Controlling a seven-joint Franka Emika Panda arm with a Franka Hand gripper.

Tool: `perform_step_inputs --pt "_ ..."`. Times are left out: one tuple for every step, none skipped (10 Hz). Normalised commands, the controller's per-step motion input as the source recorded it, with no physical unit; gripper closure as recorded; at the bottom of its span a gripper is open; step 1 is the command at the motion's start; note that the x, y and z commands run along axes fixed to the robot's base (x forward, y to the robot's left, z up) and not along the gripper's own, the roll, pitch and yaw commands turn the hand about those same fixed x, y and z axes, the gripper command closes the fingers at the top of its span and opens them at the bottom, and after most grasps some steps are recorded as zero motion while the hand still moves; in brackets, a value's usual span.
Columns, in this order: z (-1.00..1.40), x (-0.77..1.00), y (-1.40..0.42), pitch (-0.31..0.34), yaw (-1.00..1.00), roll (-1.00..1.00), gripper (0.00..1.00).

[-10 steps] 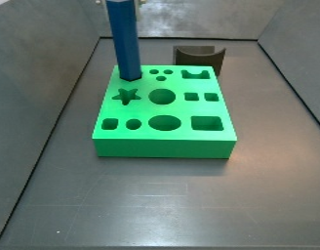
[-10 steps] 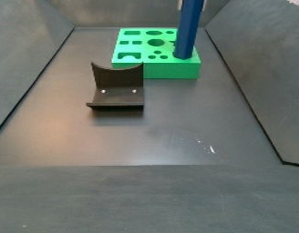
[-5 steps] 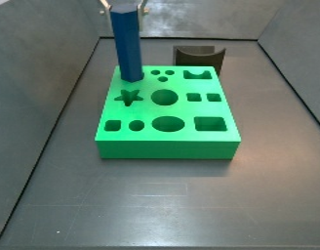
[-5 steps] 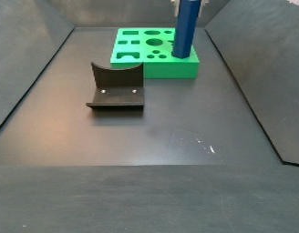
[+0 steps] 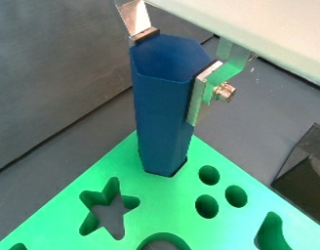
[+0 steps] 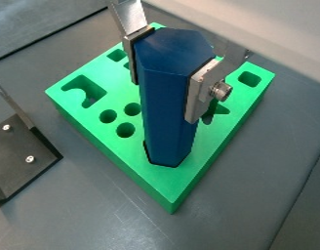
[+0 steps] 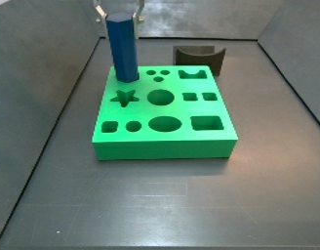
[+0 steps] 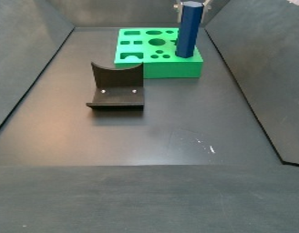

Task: Insert the hexagon object.

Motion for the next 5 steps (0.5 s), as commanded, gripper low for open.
perform_step_inputs --pt "-0.16 0.13 -0.01 0.036 -0.06 0.00 1.00" --pt "-0.09 0.10 0.00 0.041 -0.05 0.00 1.00" --pt "-0.11 0.07 0.00 0.024 -0.05 0.00 1.00" --pt "-0.16 0.07 0.00 0.006 -0.06 0.00 1.00" --pt "-0.11 0.02 0.00 0.000 -0.06 -0.01 1.00"
